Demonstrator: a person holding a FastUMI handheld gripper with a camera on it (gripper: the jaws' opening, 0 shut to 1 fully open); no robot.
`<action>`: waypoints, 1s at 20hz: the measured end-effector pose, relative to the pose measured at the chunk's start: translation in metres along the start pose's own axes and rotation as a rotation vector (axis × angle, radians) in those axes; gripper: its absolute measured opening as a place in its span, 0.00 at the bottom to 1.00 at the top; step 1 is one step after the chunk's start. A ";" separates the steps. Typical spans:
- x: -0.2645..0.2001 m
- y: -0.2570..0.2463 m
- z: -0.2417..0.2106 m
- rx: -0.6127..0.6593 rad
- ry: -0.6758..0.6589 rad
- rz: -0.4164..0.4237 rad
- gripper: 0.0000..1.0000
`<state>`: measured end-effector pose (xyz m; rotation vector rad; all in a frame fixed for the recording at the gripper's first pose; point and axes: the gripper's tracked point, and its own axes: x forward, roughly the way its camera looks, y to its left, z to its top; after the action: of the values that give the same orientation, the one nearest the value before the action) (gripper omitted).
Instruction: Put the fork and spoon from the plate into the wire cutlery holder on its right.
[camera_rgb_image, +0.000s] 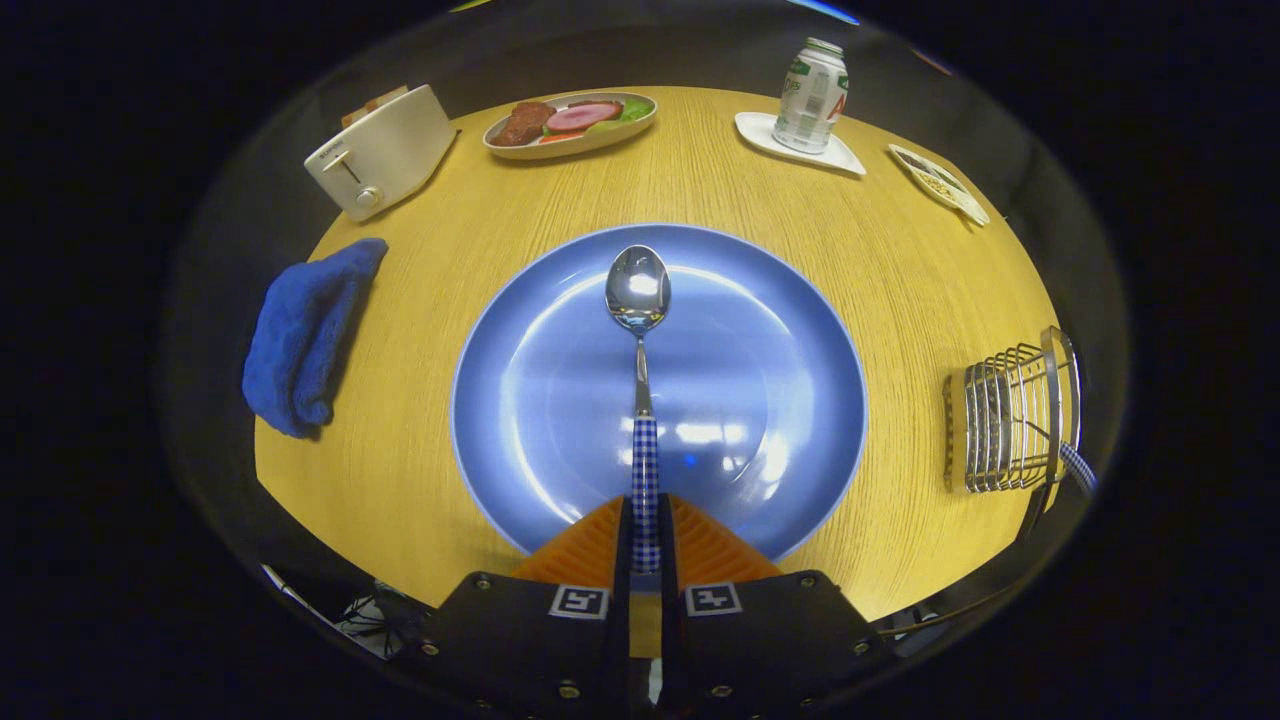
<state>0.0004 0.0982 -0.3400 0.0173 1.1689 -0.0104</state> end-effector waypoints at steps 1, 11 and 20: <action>-0.004 -0.002 -0.003 -0.014 0.012 0.006 0.14; -0.079 -0.038 -0.014 -0.151 0.058 0.081 0.14; -0.116 -0.089 -0.020 -0.134 0.070 0.094 0.14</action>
<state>-0.0645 0.0091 -0.2416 -0.0455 1.2354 0.1527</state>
